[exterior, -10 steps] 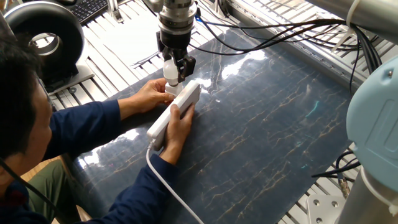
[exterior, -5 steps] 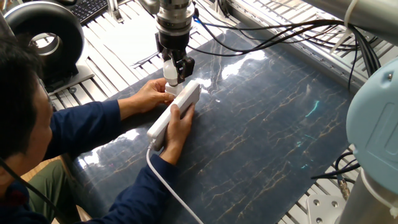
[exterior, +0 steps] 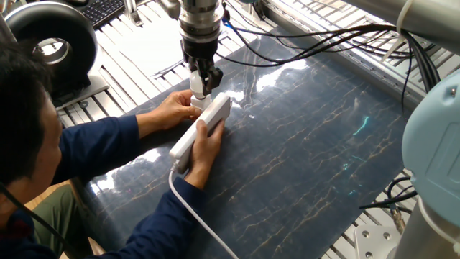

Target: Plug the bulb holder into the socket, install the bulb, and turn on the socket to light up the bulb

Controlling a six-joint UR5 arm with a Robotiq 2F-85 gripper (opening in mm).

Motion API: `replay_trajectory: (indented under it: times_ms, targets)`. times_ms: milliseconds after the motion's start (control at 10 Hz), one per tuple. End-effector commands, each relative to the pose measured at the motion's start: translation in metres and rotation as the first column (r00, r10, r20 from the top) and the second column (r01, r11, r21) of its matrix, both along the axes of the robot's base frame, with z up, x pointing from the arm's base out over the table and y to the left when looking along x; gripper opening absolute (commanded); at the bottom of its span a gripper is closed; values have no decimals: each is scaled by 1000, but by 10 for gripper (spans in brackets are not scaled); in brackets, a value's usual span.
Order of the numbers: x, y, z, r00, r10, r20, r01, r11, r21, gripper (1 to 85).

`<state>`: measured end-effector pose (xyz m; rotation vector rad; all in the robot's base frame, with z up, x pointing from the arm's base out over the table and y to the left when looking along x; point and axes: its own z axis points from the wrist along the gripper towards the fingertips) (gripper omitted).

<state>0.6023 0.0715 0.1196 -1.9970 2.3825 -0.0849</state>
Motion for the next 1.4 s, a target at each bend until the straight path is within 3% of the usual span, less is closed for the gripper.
replay_trajectory:
  times_ms: [0,300,900,1300]
  targets:
    - [-9,10,-6,989,-151,-11,151,989,3,10]
    - [-18,13,-5,972,-230,-39,231,973,18,10]
    - [-28,25,-5,915,-393,-86,399,915,60,10]
    - [-37,32,-5,846,-516,-136,527,847,66,10]
